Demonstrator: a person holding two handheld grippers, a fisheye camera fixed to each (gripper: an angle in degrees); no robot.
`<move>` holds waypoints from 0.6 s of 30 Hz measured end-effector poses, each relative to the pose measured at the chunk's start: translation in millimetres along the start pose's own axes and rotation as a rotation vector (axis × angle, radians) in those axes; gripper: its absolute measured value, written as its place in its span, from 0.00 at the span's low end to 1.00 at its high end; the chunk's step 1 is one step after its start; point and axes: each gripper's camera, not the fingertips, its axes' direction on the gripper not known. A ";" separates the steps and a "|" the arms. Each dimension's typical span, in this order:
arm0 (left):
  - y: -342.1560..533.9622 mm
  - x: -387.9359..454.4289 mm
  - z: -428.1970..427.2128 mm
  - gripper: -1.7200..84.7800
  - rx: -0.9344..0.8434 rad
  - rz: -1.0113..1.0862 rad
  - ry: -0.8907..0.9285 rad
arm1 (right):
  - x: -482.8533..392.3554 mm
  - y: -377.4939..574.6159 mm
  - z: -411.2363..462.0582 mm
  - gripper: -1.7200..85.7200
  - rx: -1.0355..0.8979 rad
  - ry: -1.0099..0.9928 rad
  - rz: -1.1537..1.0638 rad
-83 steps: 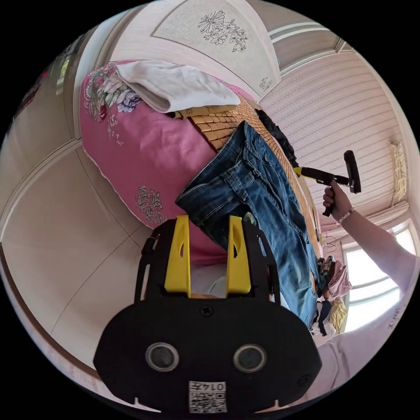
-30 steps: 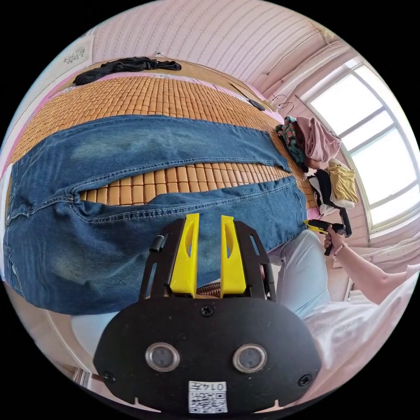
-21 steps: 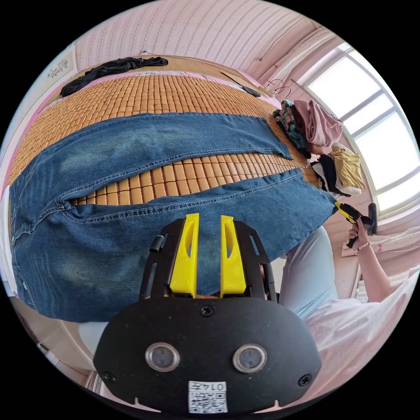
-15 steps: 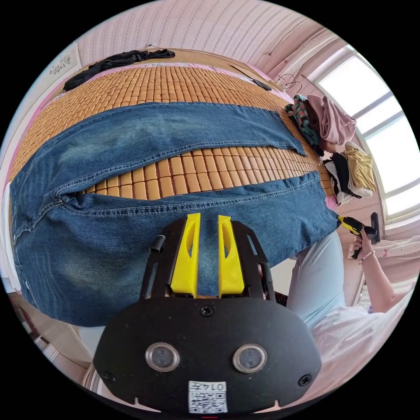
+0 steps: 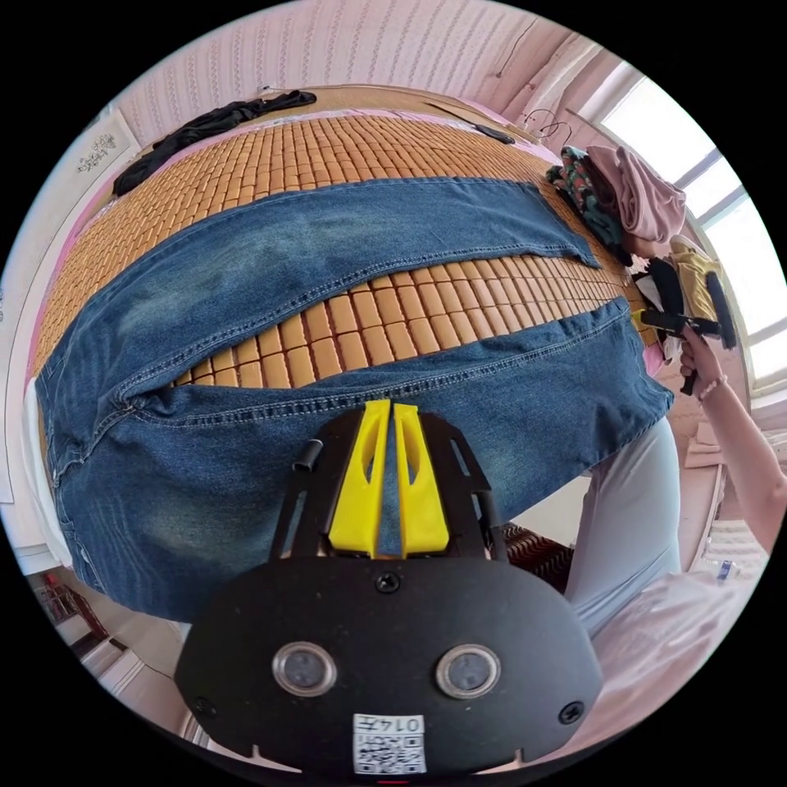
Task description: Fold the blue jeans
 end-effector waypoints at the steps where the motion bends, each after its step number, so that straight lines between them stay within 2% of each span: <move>1: 2.0 -2.5 2.3 0.01 0.001 0.002 0.005 | -2.3 -5.1 1.5 0.01 -0.005 0.006 0.006; 5: 3.3 -24.3 9.2 0.01 -0.010 -0.067 0.090 | -4.2 -23.5 9.9 0.02 -0.016 0.015 0.068; 8: 0.7 -27.2 4.1 0.01 -0.017 0.008 0.086 | 1.0 -34.6 1.1 0.02 -0.036 -0.031 0.118; 15: 7.4 -40.9 -15.6 0.01 0.030 0.052 0.085 | -15.3 -44.4 -27.5 0.02 -0.102 -0.007 0.060; 17: 5.3 -51.4 -27.5 0.01 0.021 0.008 0.106 | -16.0 -37.6 -43.7 0.02 -0.074 -0.016 0.068; 18: 4.5 -54.4 -31.1 0.01 0.015 -0.006 0.113 | -14.0 -20.8 -72.4 0.02 0.066 -0.008 0.119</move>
